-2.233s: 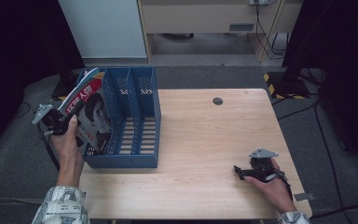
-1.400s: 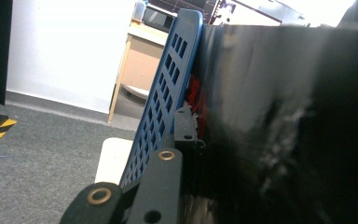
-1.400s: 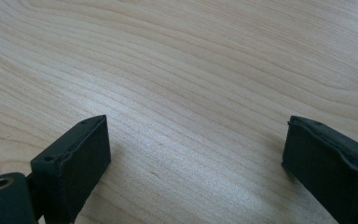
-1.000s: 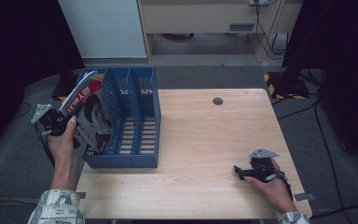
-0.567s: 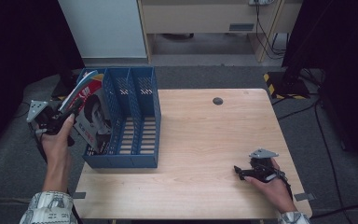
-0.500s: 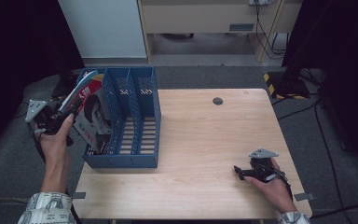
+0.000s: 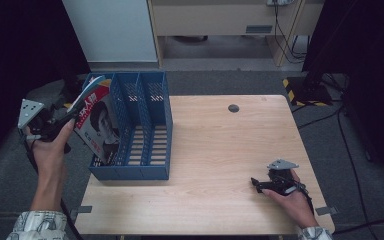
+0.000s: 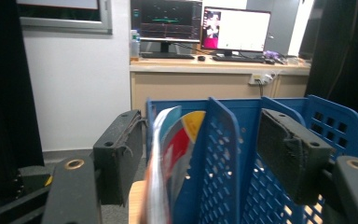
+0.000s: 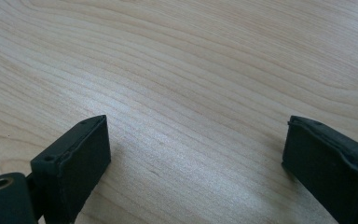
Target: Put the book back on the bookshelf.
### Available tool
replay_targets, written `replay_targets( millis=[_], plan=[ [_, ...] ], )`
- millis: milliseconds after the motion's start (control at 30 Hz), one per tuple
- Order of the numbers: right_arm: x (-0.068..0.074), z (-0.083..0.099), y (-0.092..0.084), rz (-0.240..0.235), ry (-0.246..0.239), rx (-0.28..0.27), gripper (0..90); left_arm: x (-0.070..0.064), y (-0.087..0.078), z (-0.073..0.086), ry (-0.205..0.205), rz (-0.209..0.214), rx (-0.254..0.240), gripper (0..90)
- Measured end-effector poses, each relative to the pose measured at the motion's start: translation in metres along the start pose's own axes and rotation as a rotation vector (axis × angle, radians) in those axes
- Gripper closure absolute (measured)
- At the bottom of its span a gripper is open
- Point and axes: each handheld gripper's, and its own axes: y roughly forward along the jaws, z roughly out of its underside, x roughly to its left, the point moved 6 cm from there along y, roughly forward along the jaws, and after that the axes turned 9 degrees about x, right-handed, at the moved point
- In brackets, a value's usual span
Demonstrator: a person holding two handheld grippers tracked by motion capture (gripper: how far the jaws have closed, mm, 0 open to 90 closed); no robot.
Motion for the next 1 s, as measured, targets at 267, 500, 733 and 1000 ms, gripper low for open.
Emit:
replay_targets(
  millis=[267, 500, 733, 1000],
  plan=[
    [0.000, 0.000, 0.000, 0.002, -0.001, -0.001, 7.8, -0.034, 0.006, -0.005, 0.042, 0.079, 0.033, 26.8],
    [0.000, 0.000, 0.000, 0.002, 0.000, -0.001, 7.8, -0.059, 0.021, 0.001, 0.058, 0.124, 0.076, 24.8],
    [0.000, 0.000, 0.000, 0.001, -0.001, -0.001, 7.8, -0.088, 0.041, 0.015, 0.076, 0.188, 0.117, 20.8],
    [0.000, 0.000, 0.000, -0.001, 0.004, 0.002, 7.1, -0.107, 0.056, 0.035, 0.089, 0.219, 0.192, 12.8]
  ],
)
